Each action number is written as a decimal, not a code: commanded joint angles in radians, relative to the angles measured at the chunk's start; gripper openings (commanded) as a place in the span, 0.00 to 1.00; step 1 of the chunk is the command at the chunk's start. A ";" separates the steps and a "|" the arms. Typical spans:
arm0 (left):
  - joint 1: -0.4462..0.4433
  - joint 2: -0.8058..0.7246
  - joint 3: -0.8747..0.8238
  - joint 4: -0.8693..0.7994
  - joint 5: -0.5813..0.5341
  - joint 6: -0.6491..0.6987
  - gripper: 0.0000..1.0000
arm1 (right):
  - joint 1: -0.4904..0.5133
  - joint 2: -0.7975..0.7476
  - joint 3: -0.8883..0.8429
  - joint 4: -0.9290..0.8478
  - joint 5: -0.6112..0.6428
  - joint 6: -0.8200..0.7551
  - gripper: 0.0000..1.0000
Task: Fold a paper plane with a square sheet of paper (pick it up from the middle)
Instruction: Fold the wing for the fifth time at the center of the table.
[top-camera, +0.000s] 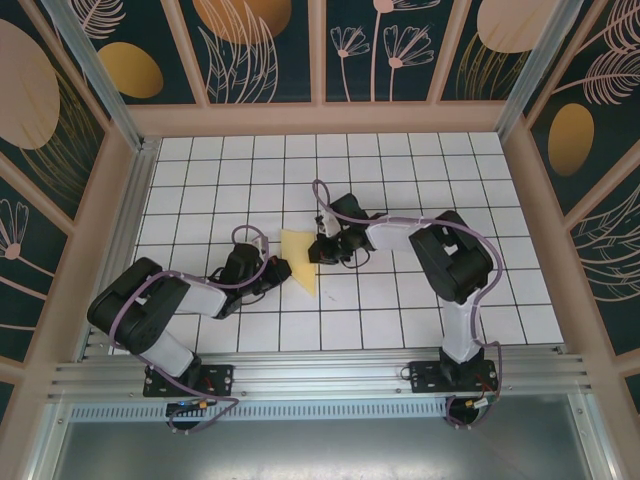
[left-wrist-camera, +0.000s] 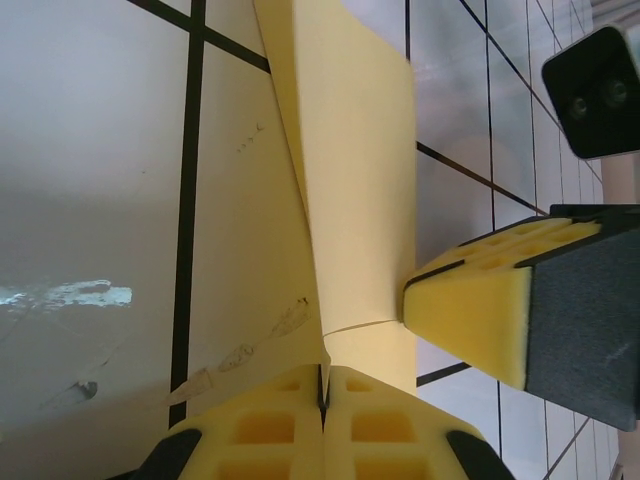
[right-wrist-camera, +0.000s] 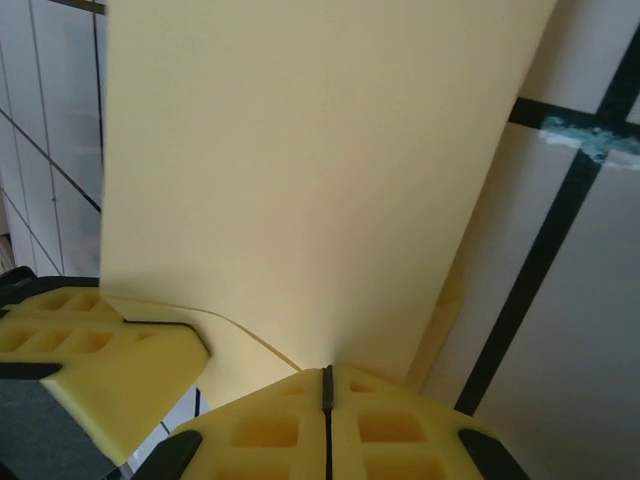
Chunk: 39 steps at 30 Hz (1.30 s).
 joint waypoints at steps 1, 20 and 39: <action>-0.004 0.011 0.021 -0.021 -0.001 0.016 0.05 | 0.007 0.032 0.030 -0.054 0.048 -0.011 0.06; -0.004 -0.058 0.105 -0.217 -0.127 -0.052 0.16 | 0.022 0.093 0.063 -0.168 0.157 -0.017 0.05; -0.045 0.024 0.318 -0.612 -0.261 0.029 0.05 | 0.022 -0.068 0.080 -0.030 0.068 0.087 0.14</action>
